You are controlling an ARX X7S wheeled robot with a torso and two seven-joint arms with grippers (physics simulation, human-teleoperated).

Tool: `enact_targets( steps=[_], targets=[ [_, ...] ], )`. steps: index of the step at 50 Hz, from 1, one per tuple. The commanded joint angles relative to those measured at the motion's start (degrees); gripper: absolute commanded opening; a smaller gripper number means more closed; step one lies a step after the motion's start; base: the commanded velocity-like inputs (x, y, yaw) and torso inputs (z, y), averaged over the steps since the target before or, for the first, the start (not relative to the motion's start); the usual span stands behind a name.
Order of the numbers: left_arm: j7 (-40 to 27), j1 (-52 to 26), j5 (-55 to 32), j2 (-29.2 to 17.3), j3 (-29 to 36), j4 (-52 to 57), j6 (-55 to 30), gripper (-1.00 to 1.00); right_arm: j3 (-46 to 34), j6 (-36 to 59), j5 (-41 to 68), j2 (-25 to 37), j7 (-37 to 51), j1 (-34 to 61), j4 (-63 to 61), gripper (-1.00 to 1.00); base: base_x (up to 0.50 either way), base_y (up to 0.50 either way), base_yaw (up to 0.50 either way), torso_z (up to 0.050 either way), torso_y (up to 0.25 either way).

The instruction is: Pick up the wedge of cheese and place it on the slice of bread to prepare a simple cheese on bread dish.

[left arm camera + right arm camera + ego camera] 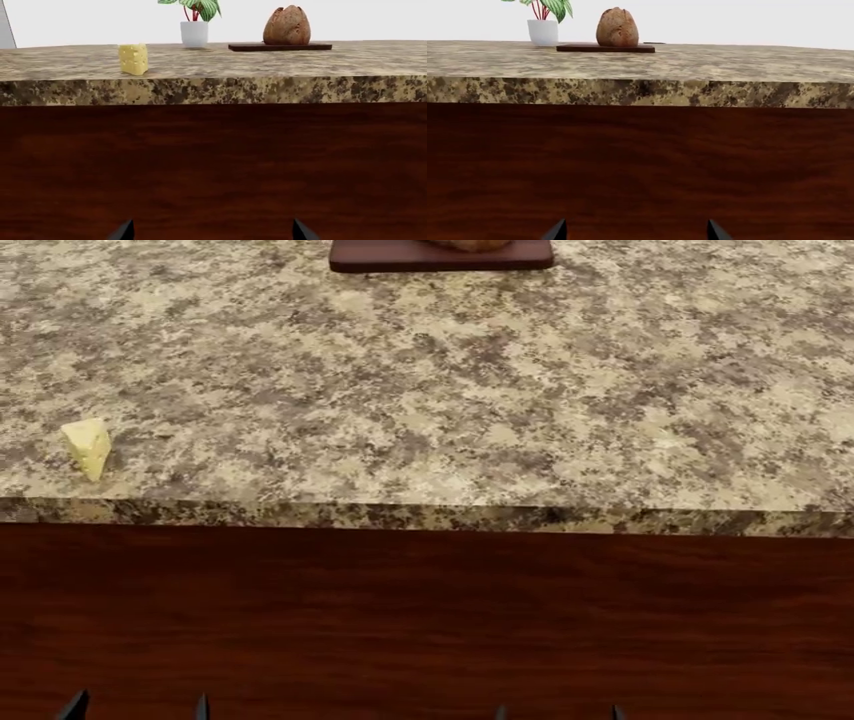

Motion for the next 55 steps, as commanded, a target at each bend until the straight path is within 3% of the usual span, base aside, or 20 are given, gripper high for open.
enact_targets(
  steps=[1, 7, 11, 23, 28, 30, 34, 37, 39, 40, 49, 51, 52, 55],
  targets=[
    [-1.9, -0.2, 0.5, -0.4, 0.9, -0.7, 1.6, 1.0, -0.7, -0.1, 1.0, 1.0, 0.5, -0.2, -0.7, 1.0, 0.0, 0.0, 0.0, 0.05, 0.0],
    [-1.2, 0.4, -0.8, -1.2, 1.5, 1.6, 0.5, 1.0, -1.0, 1.9, 1.1, 1.4, 1.3, 0.7, -1.6, 1.0, 0.0, 0.0, 0.0, 0.05, 0.0],
    [-1.9, -0.2, -1.1, -2.2, 1.7, 9.4, -6.6, 1.0, -1.8, 8.5, 0.0, 2.2, 2.5, 1.8, -8.2, 1.0, 0.0, 0.0, 0.0, 0.05, 0.0],
    [-5.6, -11.4, -2.8, -5.1, 1.5, 40.1, -42.0, 1.0, -4.4, 34.0, -3.7, 4.1, 6.1, 11.4, -29.9, 1.0, 0.0, 0.0, 0.0, 0.05, 0.0],
    [-6.9, -23.1, -4.7, -4.7, -0.9, 51.5, -62.7, 1.0, -6.2, 47.5, -5.3, 3.3, 6.6, 18.9, -38.4, 1.0, 0.0, 0.0, 0.0, 0.05, 0.0],
    [-6.7, -31.5, -6.4, -3.9, -2.9, 55.4, -74.6, 1.0, -5.1, 54.8, -4.0, 2.6, 5.3, 23.8, -41.8, 1.0, 0.0, 0.0, 0.0, 0.05, 0.0],
    [-7.8, -46.3, -9.6, -3.3, -5.5, 57.1, -90.6, 1.0, -2.1, 68.1, -0.9, 0.4, 3.4, 34.3, -45.2, 1.0, 0.0, 0.0, 0.0, 0.05, 0.0],
    [-19.0, -47.8, -23.9, -6.3, -7.7, 56.2, -90.6, 1.0, -0.8, 69.5, -0.1, -0.7, 3.1, 36.5, -44.2, 1.0, 0.0, 0.0, 0.0, 0.05, 0.0],
    [-18.6, -35.7, -20.4, -9.8, -2.9, 54.2, -78.3, 1.0, -2.0, 58.0, -0.8, 0.5, 3.1, 29.4, -39.2, 1.0, 0.0, 0.0, 0.0, 0.05, 0.0],
    [-18.5, -35.3, -20.1, -10.1, -2.6, 53.7, -75.3, 1.0, -2.0, 57.7, -0.8, 0.5, 3.1, 29.3, -39.0, 1.0, 0.0, 0.0, 0.0, 0.05, 0.0],
    [-18.8, -35.2, -20.4, -10.2, -2.5, 53.6, -75.1, 1.0, -2.1, 57.6, -0.3, 0.8, 3.6, 29.3, -39.0, 1.0, 0.0, 0.0, 0.0, 0.05, 0.0],
    [-20.6, -36.2, -18.3, -12.1, 0.7, 53.1, -75.1, 1.0, -2.5, 57.9, 0.1, 0.1, 3.9, 29.5, -39.7, 1.0, 0.0, 0.0, 0.0, 0.047, 0.0],
    [-19.4, -35.8, -20.0, -10.6, -1.9, 52.6, -75.7, 1.0, -2.4, 57.7, 0.5, 0.0, 3.8, 29.4, -40.0, 1.0, 0.0, 0.0, 0.0, 0.0, 0.0],
    [-19.4, -36.4, -20.2, -10.3, -1.3, 52.3, -75.6, 1.0, -4.5, 59.0, -0.5, 0.7, 4.5, 29.4, -41.6, 1.0, 0.0, 0.0, 0.0, 0.0, 0.0]
  ],
)
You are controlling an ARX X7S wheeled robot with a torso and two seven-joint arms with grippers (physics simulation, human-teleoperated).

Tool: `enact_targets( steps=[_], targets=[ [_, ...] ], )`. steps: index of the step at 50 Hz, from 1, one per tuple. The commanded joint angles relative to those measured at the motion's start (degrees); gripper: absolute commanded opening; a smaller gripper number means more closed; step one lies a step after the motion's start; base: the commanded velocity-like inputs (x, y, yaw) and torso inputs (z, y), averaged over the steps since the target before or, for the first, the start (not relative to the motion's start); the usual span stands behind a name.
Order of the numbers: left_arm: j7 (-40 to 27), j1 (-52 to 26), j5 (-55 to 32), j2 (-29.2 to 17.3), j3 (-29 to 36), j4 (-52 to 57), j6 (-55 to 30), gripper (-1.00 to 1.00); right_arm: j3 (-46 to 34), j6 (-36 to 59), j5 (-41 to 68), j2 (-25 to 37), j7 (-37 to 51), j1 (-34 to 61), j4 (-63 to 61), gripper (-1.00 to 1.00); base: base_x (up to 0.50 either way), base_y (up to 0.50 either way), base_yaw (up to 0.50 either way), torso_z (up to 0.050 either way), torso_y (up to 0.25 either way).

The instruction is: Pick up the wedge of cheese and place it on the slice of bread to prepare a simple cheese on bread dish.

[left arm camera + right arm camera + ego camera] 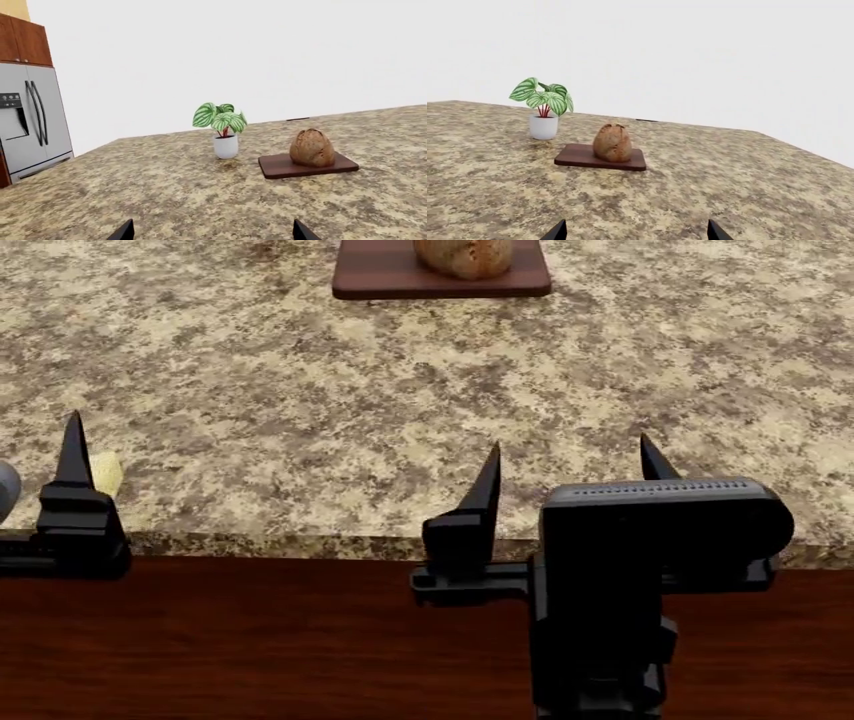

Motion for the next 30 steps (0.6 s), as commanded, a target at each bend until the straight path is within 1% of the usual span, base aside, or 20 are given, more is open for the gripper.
enact_targets(
  steps=[1, 2, 3, 4, 5, 8, 9, 11, 15, 25, 30],
  targets=[
    [-1.7, -2.4, -3.2, 0.1, -0.4, -0.2, -2.4, 1.0, -2.2, 2.7, 0.0, 0.1, 1.0, 1.2, -3.0, 1.0, 0.0, 0.0, 0.0, 0.0, 0.0],
    [-2.5, -4.0, -2.6, 0.0, 0.6, -0.5, -2.8, 1.0, -2.2, 3.1, 0.1, 0.1, 1.0, 1.3, -3.5, 1.0, 0.0, 0.0, 0.0, 0.0, 0.0],
    [-1.6, -4.4, -3.8, 2.1, -1.4, -1.4, -1.5, 1.0, -2.2, 3.2, 0.1, 0.1, 1.1, 1.4, -3.4, 1.0, 0.0, 0.0, 0.0, 0.0, 0.0],
    [-3.0, -5.0, -1.6, 0.5, 2.6, -3.4, -1.2, 1.0, -2.2, 3.2, 0.1, 0.1, 1.2, 1.3, -3.4, 1.0, 0.0, 0.0, 0.0, 0.0, 0.0],
    [-2.5, -4.4, -1.9, 0.5, 2.6, -4.2, -0.8, 1.0, -2.6, 2.9, 0.0, 0.3, 1.4, 1.0, -3.4, 1.0, 0.0, 0.0, 0.0, 0.0, 0.0],
    [-1.5, -3.6, -3.4, 1.0, 0.0, -3.8, -1.5, 1.0, -2.2, 1.8, 0.3, 0.5, 1.2, 0.9, -2.3, 1.0, 0.0, 0.0, 0.0, 0.0, 0.0],
    [-1.4, -3.6, -3.7, 1.1, -0.7, -3.6, -1.6, 1.0, -1.9, 1.6, 0.4, 0.3, 1.4, 0.9, -1.9, 1.0, 0.0, 0.26, 0.0, 0.0, 0.0],
    [-1.7, -3.6, -3.4, 0.7, 0.6, -3.0, -1.4, 1.0, -2.5, 2.2, 0.5, 0.4, 1.5, 0.6, -3.1, 1.0, 0.0, 0.28, 0.0, 0.0, 0.0],
    [-1.3, -3.2, -3.9, 0.8, -0.4, -2.8, -0.7, 1.0, -2.6, 2.7, 0.9, 0.4, 1.5, 0.7, -3.8, 1.0, 0.0, 0.29, 0.0, 0.0, 0.0],
    [-1.7, -3.0, -4.0, 0.5, -0.1, -2.9, -0.3, 1.0, -1.8, 2.9, 1.9, 0.8, 1.6, 0.7, -4.7, 1.0, 0.0, 0.3, 0.0, 0.0, 0.0],
    [-2.0, -2.9, -3.8, 0.2, 0.3, -2.9, 0.0, 1.0, -1.6, 2.4, 2.7, 0.9, 1.3, 0.3, -5.2, 1.0, 0.15, 0.3, 0.0, 0.0, 0.0]
  ],
)
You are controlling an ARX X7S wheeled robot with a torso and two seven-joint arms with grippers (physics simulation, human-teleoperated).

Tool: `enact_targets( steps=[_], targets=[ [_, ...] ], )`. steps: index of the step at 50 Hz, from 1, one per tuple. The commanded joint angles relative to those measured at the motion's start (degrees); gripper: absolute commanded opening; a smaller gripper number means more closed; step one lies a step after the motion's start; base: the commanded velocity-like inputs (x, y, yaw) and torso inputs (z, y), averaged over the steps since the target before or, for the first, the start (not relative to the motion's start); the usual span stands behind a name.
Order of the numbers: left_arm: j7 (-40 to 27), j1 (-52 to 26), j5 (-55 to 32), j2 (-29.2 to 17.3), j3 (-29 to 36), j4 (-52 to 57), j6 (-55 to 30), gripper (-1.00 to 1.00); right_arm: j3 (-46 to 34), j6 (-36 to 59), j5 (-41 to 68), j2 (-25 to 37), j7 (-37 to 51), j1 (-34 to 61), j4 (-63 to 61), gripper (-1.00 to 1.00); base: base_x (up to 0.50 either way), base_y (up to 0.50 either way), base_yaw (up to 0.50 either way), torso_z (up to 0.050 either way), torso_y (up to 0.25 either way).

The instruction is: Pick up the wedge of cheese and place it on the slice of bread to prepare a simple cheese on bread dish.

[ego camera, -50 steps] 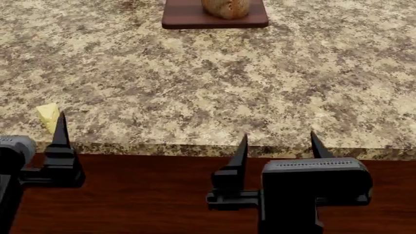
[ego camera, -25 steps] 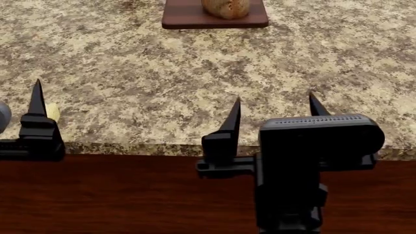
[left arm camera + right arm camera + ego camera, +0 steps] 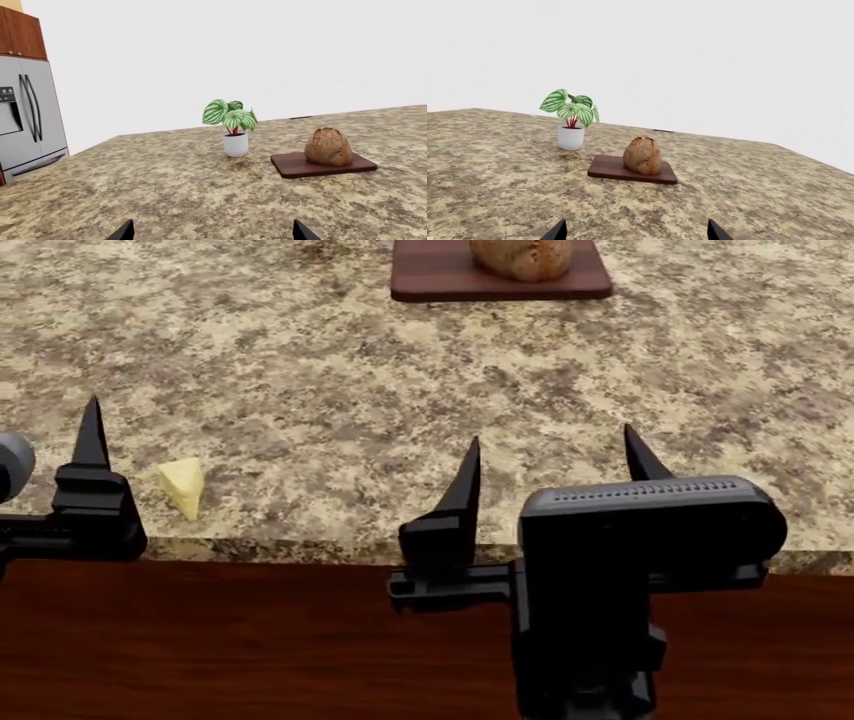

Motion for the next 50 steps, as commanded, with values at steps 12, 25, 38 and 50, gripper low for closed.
enact_targets(
  steps=[12, 25, 38, 50],
  targets=[
    [-0.8, 0.2, -0.2, -0.8, 0.8, -0.3, 0.9, 1.0, 0.6, -0.1, 1.9, 0.7, 0.3, -0.4, -1.5, 1.0, 0.25, 0.31, 0.0, 0.0, 0.0],
    [-1.4, 0.4, -0.2, -1.1, 1.0, -0.4, 1.0, 1.0, 0.9, 1.4, 3.2, 0.9, 0.3, -0.6, -2.1, 1.0, 0.23, 0.4, 0.0, 0.0, 0.0],
    [-1.6, 0.3, -0.7, -1.2, 0.9, -0.5, 1.1, 1.0, 0.0, 1.4, 3.2, 1.5, 1.2, -0.2, -2.1, 1.0, 0.11, 0.22, 0.0, 0.0, 0.0],
    [-2.0, 0.3, -1.0, -1.4, 1.1, -0.6, 1.2, 1.0, 0.3, 0.9, 3.9, 1.7, 1.5, -0.6, -1.8, 1.0, 0.11, 0.3, 0.0, 0.0, 0.0]
  ],
)
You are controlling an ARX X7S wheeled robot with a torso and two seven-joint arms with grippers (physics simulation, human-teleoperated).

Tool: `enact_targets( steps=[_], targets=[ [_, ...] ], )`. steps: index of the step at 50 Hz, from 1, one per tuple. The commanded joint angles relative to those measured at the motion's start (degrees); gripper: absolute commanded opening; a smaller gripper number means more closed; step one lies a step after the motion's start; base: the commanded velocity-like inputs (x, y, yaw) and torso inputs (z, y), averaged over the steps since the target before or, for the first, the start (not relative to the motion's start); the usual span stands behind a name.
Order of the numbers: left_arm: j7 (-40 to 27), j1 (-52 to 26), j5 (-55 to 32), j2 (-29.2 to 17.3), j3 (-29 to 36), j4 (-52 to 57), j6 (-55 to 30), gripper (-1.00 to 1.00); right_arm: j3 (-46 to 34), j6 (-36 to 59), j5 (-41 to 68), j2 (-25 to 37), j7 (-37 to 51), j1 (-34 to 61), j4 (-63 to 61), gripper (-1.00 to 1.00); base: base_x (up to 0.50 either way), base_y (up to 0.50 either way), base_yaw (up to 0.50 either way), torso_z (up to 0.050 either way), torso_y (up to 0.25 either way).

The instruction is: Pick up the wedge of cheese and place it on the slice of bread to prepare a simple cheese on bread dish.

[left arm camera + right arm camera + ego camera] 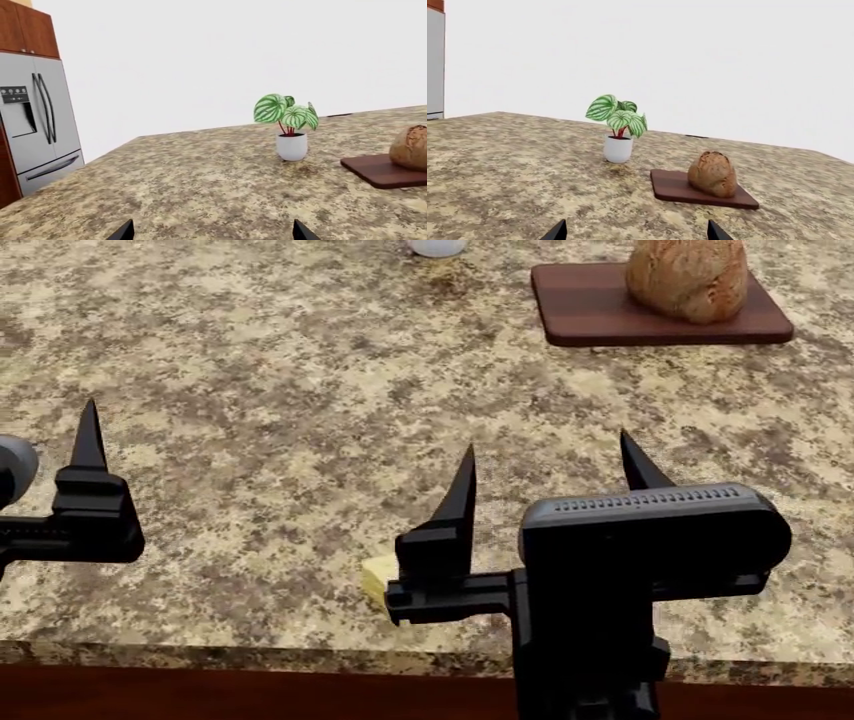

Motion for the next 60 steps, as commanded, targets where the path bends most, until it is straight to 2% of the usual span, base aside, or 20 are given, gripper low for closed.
enact_targets(
  steps=[1, 26, 33, 41, 49, 60],
  targets=[
    [-0.3, 0.0, -0.2, -0.2, 0.1, -0.1, 0.1, 1.0, 0.1, -0.2, 0.6, 0.3, 0.3, -0.2, 0.1, 1.0, 0.11, 0.31, 0.0, 0.0, 0.0],
    [-1.1, -0.1, -0.8, -0.6, 0.4, -0.2, 0.1, 1.0, 2.1, -0.1, 3.3, 1.1, -0.5, -1.0, 1.3, 1.0, 0.11, 0.29, 0.0, 0.0, 0.0],
    [-1.5, -0.2, -0.9, -0.7, 0.6, -0.2, 0.0, 1.0, 7.4, 9.3, 8.4, 1.4, -3.5, 1.2, -0.1, 1.0, 0.0, 0.0, 0.0, 0.0, 0.0],
    [-2.1, -0.4, -0.6, -1.1, 1.4, -0.2, -0.2, 1.0, 4.4, 18.3, 10.3, 7.1, -5.8, 1.2, -0.6, 1.0, 0.0, 0.0, 0.0, 0.0, 0.0],
    [-2.4, -0.5, -0.6, -1.3, 1.9, -0.4, -0.1, 1.0, -0.1, 20.0, 11.6, 12.5, -7.7, -0.4, -4.2, 1.0, 0.0, 0.0, 0.0, 0.0, 0.0],
    [-3.2, -0.7, -0.1, -1.8, 2.9, -0.7, 0.1, 1.0, 2.5, 23.3, 14.5, 14.2, -10.6, 0.3, -7.7, 1.0, 0.0, 0.0, 0.0, 0.0, 0.0]
  ],
)
